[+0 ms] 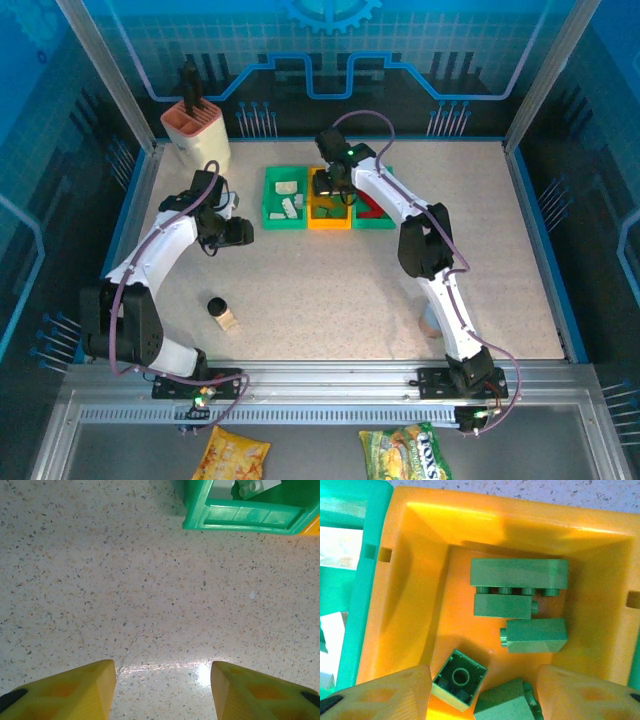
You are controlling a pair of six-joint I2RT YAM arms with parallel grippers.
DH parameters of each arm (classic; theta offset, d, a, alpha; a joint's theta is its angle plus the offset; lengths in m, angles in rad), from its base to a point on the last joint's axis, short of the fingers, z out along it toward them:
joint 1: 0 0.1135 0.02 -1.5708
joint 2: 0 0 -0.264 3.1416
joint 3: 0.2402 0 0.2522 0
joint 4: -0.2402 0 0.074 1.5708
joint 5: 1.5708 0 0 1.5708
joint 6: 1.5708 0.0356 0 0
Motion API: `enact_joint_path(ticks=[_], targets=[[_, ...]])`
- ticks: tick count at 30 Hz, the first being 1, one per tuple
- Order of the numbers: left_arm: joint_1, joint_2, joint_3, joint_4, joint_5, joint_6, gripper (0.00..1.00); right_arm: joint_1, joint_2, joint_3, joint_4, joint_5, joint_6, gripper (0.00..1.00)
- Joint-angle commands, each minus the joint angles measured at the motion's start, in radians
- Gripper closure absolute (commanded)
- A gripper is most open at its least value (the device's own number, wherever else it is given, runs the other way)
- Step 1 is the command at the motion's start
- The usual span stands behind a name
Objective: Sort the legos into containers by color
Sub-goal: Place the lego in the container.
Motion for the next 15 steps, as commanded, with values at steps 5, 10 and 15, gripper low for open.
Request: enact_joint_path(ticks=[5,10,15], targets=[[0.017,-0.013,0.01,-0.002,-0.014,-0.004,0.39,-0.031,-0.201,-0.09,-0.012,0.032,-0.048,0.38],[0.018,-0.056,0.039,-0.035,-0.042,-0.062,0.24,-0.093,-0.335,-0.252,0.015,-0.011,-0.045,0.34],[0.016,-0.057,0.067,-0.063,-0.041,-0.122,0.08,-0.177,-0.513,-0.506,0.117,-0.052,-0.06,0.24]])
